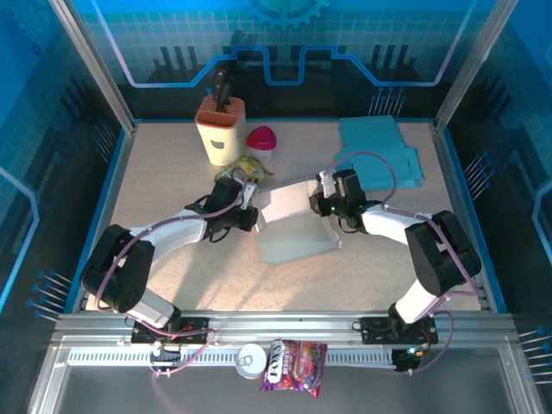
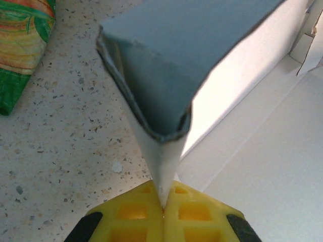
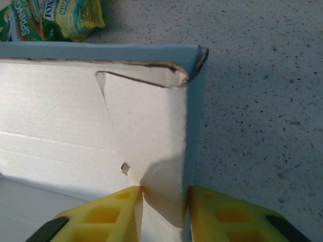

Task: Fold the paper box

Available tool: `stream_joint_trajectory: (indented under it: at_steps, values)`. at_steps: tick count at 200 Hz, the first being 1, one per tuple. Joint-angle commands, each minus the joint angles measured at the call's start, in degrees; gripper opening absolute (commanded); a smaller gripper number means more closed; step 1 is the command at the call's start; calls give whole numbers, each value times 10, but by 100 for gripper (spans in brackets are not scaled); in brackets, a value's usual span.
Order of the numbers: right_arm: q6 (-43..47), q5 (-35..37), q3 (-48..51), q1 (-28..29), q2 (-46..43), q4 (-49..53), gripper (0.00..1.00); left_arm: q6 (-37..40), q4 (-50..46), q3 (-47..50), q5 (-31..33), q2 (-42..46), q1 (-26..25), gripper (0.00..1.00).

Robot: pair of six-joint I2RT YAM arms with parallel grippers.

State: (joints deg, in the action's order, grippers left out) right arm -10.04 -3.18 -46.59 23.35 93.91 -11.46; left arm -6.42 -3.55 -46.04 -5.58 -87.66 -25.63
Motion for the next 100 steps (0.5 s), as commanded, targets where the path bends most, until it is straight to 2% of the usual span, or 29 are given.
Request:
stream_joint_trajectory:
  at_steps: [1, 63, 100]
  values:
    - [5, -70, 1, -8, 18, -13, 33, 24, -8, -20, -4, -11, -8, 0]
    - [4, -68, -25, -14, 38, 11, 37, 28, -14, -28, -4, -19, -8, 0]
    - [0, -62, -26, -9, 44, 4, 19, 27, -13, -30, -5, -23, -8, 0]
